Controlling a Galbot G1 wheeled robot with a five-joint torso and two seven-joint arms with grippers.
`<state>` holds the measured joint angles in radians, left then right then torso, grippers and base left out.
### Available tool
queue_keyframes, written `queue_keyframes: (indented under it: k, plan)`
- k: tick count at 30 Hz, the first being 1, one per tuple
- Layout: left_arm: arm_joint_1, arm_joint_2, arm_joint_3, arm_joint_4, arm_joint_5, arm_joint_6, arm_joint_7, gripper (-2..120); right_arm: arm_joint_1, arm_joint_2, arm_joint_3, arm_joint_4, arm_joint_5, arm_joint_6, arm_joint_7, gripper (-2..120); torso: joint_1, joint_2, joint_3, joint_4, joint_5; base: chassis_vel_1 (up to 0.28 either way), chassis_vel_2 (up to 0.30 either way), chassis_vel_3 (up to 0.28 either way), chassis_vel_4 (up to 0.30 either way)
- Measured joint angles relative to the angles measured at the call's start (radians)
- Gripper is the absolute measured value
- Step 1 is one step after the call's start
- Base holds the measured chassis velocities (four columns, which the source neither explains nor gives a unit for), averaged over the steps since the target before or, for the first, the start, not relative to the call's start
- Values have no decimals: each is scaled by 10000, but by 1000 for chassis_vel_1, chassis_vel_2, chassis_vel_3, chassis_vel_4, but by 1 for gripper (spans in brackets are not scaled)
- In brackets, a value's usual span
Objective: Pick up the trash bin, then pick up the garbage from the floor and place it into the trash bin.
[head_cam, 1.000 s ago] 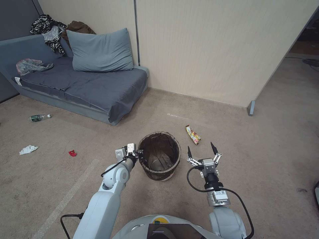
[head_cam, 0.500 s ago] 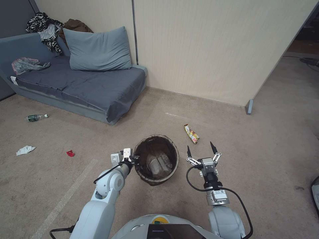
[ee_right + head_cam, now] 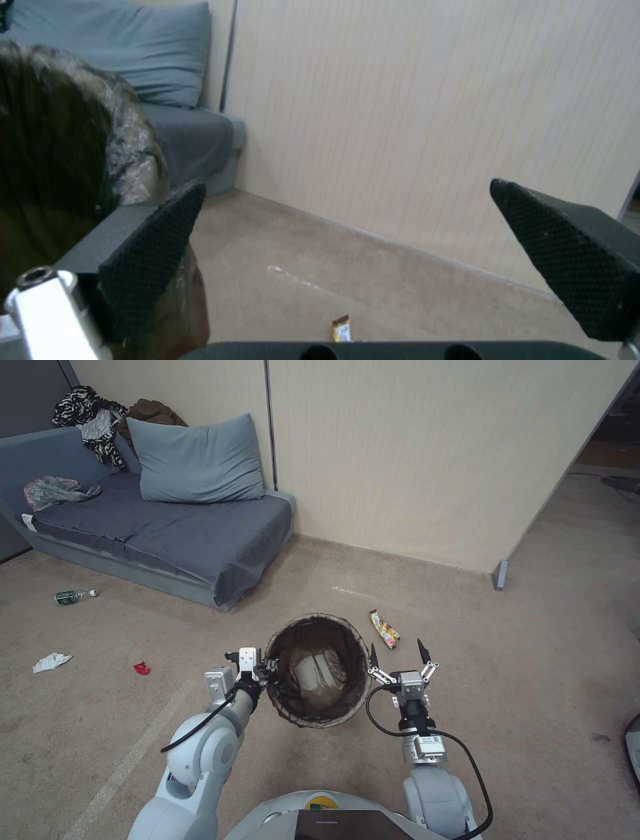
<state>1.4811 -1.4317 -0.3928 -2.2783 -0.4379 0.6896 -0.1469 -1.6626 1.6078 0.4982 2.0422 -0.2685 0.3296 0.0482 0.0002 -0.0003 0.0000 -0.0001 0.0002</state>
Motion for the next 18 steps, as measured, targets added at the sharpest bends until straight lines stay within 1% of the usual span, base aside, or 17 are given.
queue_keyframes:
  k: [2,3,6,10,18]
  plan:
    - [267,-18,7,-357,657,-343,296,0,-6,1,18,3,48,106,-47,100,0,0,0,2,-1,0,0,0,0]
    - [267,-18,7,-357,657,-343,296,0,-6,1,18,3,48,106,-47,100,0,0,0,2,-1,0,0,0,0]
    - [489,-113,3,-674,1098,-581,396,0,-124,0,294,97,360,622,-463,100,-1,1,0,1,-3,0,0,0,0]
    - [601,-152,26,-897,1365,-650,384,0,-151,1,339,118,412,701,-543,100,-1,1,0,1,-1,0,0,0,0]
    - [549,-136,-57,-888,1707,-661,368,0,-140,2,364,110,425,825,-550,100,-1,2,0,1,-1,0,0,0,0]
